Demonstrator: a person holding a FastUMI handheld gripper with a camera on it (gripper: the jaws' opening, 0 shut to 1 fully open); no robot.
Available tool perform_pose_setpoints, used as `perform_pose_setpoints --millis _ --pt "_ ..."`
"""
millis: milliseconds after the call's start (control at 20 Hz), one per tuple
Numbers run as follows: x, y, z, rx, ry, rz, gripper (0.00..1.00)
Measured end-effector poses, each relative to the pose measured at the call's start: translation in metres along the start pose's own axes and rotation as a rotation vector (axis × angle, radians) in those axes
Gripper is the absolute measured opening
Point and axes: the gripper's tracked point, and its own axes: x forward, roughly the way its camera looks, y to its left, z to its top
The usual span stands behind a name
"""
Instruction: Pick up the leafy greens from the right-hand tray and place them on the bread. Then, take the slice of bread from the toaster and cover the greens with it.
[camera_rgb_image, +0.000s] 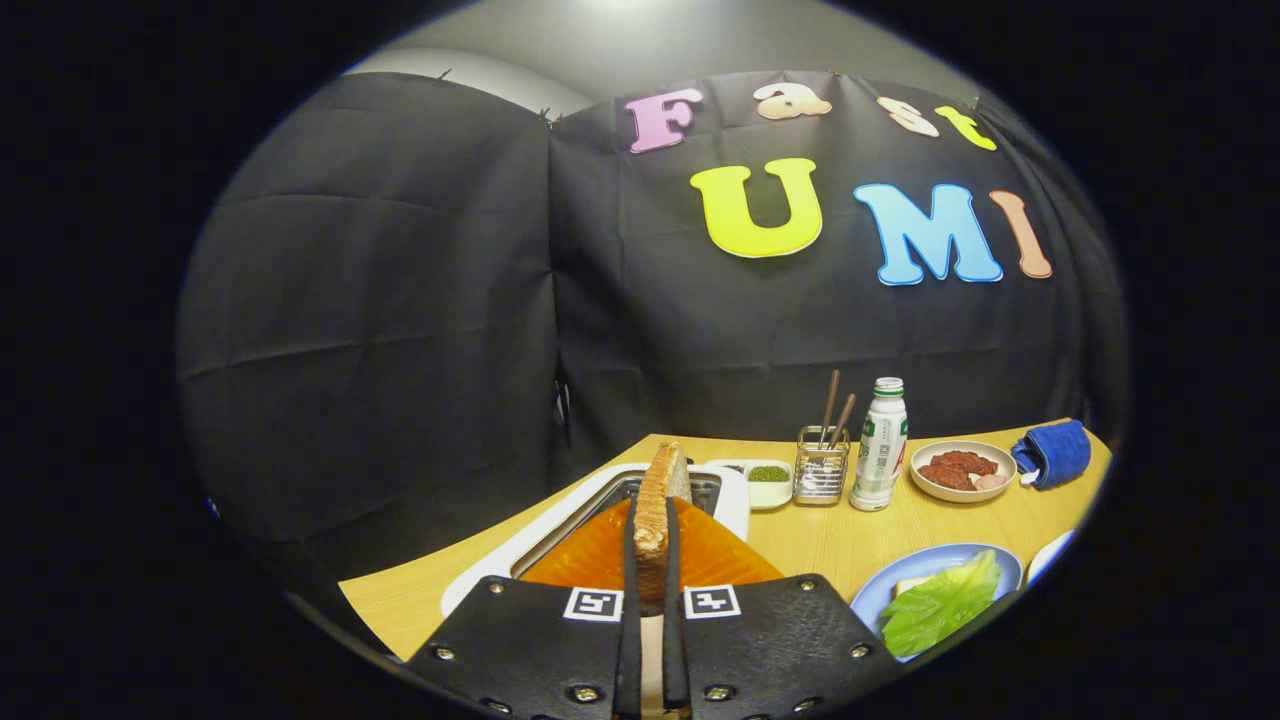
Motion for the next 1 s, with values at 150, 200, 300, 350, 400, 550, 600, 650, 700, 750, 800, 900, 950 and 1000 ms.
perform_pose_setpoints --millis 150,200,300,350,400,550,600,650,700,750,800,900,950,1000 --pt "-0.003 -0.002 0.006 0.020 -0.020 0.005 0.08" --pt "-0.005 -0.003 0.009 0.032 -0.026 0.007 0.08" --pt "-0.007 -0.004 0.010 0.062 -0.023 0.017 0.08" --pt "-0.009 -0.005 0.010 0.077 -0.020 0.022 0.08" --pt "-0.008 -0.007 0.010 0.090 -0.021 0.027 0.08" --pt "-0.009 -0.005 0.012 0.103 -0.028 0.044 0.08" --pt "-0.010 -0.005 0.014 0.101 -0.038 0.048 0.08" --pt "-0.011 -0.005 0.020 0.097 -0.058 0.043 0.08" --pt "-0.014 -0.006 0.026 0.098 -0.080 0.041 0.08" --pt "-0.016 -0.005 0.033 0.100 -0.105 0.036 0.08" --pt "-0.020 -0.008 0.039 0.104 -0.124 0.034 0.08" --pt "-0.027 -0.011 0.052 0.112 -0.157 0.031 0.08" --pt "-0.031 -0.014 0.056 0.119 -0.173 0.028 0.08" --pt "-0.037 -0.018 0.061 0.122 -0.189 0.024 0.08"
